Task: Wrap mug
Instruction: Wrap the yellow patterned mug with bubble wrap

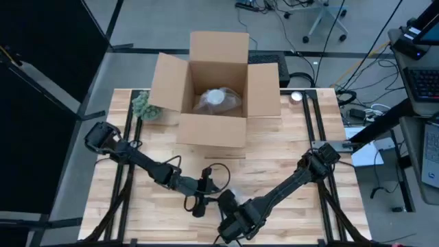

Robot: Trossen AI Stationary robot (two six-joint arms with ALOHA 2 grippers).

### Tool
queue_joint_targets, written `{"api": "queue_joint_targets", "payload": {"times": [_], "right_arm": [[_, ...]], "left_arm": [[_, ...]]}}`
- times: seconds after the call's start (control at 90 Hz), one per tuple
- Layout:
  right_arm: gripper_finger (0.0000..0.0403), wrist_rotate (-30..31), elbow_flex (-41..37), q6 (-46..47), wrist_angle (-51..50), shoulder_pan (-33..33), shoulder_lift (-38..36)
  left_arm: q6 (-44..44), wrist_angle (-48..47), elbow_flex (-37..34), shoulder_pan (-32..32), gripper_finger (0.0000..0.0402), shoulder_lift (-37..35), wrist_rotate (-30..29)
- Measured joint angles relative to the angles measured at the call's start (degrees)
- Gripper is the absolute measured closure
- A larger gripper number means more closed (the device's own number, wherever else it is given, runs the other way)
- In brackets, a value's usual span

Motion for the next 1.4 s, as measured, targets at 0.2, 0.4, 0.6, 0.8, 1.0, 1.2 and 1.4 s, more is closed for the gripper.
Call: {"api": "queue_joint_targets", "payload": {"times": [0.2,0.4,0.6,0.8,1.0,1.2,1.4], "right_arm": [[0.0204,0.5,-0.7,2.5,-1.0,-0.2,-0.1],[0.0204,0.3,-2.0,2.7,-1.6,-0.6,-0.1],[0.0204,0.0,-1.7,4.7,-2.3,-0.6,-0.2],[0.0204,-0.1,-1.7,5.7,-2.0,-0.5,-0.2],[0.0204,-0.3,-1.7,6.0,-3.4,-0.5,-0.2],[0.0204,-0.5,-1.7,8.9,-4.2,-0.4,-1.8],[0.0204,-0.4,-1.7,9.8,-1.5,-0.5,-2.0]], "left_arm": [[1.1,0.1,0.0,0.0,0.0263,0.0,0.0],[1.1,0.3,0.0,0.0,0.0263,0.0,0.0],[4.1,-8.0,0.0,0.0,0.0263,-1.0,-0.4],[4.1,-9.5,0.0,0.0,0.0263,-4.5,-1.9],[4.0,-7.6,0.0,-1.1,0.0263,-5.8,-1.8],[4.0,-0.5,0.0,-2.4,0.0263,-5.8,1.4],[2.4,1.5,0.1,-2.6,0.0263,-3.5,1.5]]}}
